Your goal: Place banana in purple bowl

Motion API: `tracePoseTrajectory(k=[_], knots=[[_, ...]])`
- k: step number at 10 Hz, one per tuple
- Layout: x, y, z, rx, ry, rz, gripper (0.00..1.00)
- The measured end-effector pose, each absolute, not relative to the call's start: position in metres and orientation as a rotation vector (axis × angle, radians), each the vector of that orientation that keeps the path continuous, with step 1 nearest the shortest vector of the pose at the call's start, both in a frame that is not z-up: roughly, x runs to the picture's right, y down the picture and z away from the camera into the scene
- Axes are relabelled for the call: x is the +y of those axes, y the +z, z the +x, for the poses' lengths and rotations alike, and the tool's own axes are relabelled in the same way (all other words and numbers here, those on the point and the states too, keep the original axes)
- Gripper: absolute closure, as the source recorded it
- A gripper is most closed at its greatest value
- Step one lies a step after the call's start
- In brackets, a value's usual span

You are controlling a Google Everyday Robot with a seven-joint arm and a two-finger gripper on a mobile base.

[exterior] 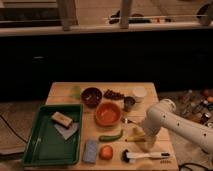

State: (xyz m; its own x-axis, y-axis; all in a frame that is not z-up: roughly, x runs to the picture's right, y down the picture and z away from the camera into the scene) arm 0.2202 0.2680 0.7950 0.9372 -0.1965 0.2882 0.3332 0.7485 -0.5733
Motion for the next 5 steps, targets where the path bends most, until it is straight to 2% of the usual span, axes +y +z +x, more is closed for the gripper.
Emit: tracePoseTrajectory(k=[2, 4, 5], knots=[[0.275, 0.797, 0.217, -0.225, -0.301, -0.676, 0.23], [0.280, 0.800, 0.214, -0.230, -0.313, -0.680, 0.39], [0.281, 0.800, 0.210, -0.232, -0.319, -0.679, 0.51]])
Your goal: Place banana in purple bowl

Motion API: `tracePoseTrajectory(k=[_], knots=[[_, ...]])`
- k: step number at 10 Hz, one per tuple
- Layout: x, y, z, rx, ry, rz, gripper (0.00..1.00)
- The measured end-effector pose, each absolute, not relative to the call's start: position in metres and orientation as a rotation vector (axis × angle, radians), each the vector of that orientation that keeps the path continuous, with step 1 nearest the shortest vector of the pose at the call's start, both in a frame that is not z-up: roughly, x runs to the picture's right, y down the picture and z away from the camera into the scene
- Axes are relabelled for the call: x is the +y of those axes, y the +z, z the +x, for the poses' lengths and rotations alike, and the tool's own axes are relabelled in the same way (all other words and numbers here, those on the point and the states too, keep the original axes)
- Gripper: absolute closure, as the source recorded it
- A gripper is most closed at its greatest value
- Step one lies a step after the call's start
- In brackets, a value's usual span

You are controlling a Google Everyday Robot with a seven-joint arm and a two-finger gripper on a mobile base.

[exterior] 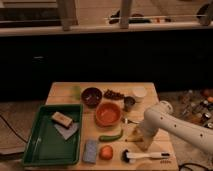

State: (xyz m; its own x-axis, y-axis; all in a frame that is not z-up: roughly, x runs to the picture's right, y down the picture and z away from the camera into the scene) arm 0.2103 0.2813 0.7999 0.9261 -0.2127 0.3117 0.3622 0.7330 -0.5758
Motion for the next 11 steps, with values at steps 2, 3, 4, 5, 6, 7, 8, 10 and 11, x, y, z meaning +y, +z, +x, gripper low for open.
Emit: tracePoseTrajectory(k=[2, 3, 4, 5, 6, 7, 8, 10, 11], knots=[[0.279, 0.799, 0.208, -0.226, -0.326, -0.675, 0.72], [0.276, 0.798, 0.205, -0.223, -0.332, -0.672, 0.81], [0.271, 0.794, 0.201, -0.219, -0.342, -0.668, 0.92], [0.268, 0.791, 0.200, -0.215, -0.348, -0.668, 0.98], [0.264, 0.787, 0.199, -0.212, -0.352, -0.667, 1.00], [0.259, 0.784, 0.197, -0.216, -0.359, -0.669, 1.00], [0.257, 0.783, 0.196, -0.221, -0.363, -0.669, 1.00], [0.249, 0.779, 0.195, -0.237, -0.366, -0.668, 1.00], [0.247, 0.777, 0.195, -0.244, -0.366, -0.666, 1.00]])
